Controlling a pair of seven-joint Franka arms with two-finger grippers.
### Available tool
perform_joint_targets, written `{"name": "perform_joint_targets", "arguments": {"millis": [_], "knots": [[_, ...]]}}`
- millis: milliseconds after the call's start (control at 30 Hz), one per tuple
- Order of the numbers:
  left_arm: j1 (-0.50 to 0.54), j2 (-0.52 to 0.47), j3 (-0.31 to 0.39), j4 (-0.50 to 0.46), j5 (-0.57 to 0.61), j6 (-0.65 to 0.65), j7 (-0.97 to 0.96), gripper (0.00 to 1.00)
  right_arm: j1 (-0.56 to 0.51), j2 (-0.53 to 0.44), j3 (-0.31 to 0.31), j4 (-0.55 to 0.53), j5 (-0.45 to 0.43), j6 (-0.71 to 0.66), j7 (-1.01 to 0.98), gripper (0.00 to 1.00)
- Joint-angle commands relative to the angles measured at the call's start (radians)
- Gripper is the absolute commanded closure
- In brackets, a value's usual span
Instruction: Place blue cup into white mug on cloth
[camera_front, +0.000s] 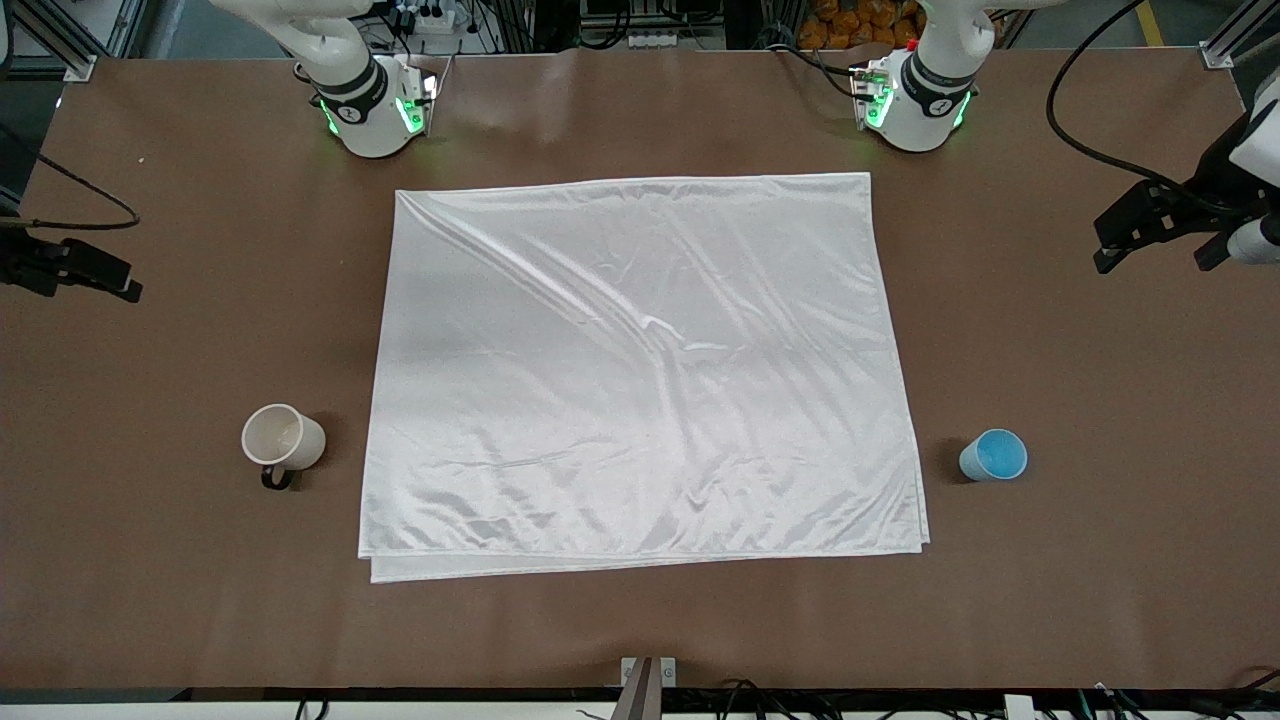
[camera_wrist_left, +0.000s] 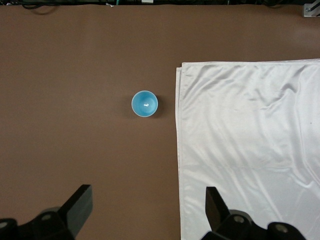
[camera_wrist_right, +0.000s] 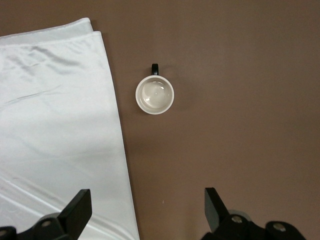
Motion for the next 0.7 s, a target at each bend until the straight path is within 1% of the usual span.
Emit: {"name": "perform_joint_targets", "arguments": {"millis": [0,300,667], "knots": [[-0.001,-0.005,0.004,-0.006,-0.009,-0.006,0.013,0.0,-0.011,0.049,0.005,0.017,0.004,0.029,0.007,0.0],[-0.001,0.003,0.004,-0.008,-0.009,-0.008,0.01,0.0,-0.01,0.106,0.006,0.017,0.011,0.082,0.003,0.0],[0.014,0.094,0.009,-0.002,0.011,0.021,0.01,0.0,-0.011,0.201,0.008,0.017,0.011,0.159,0.003,0.0]]}}
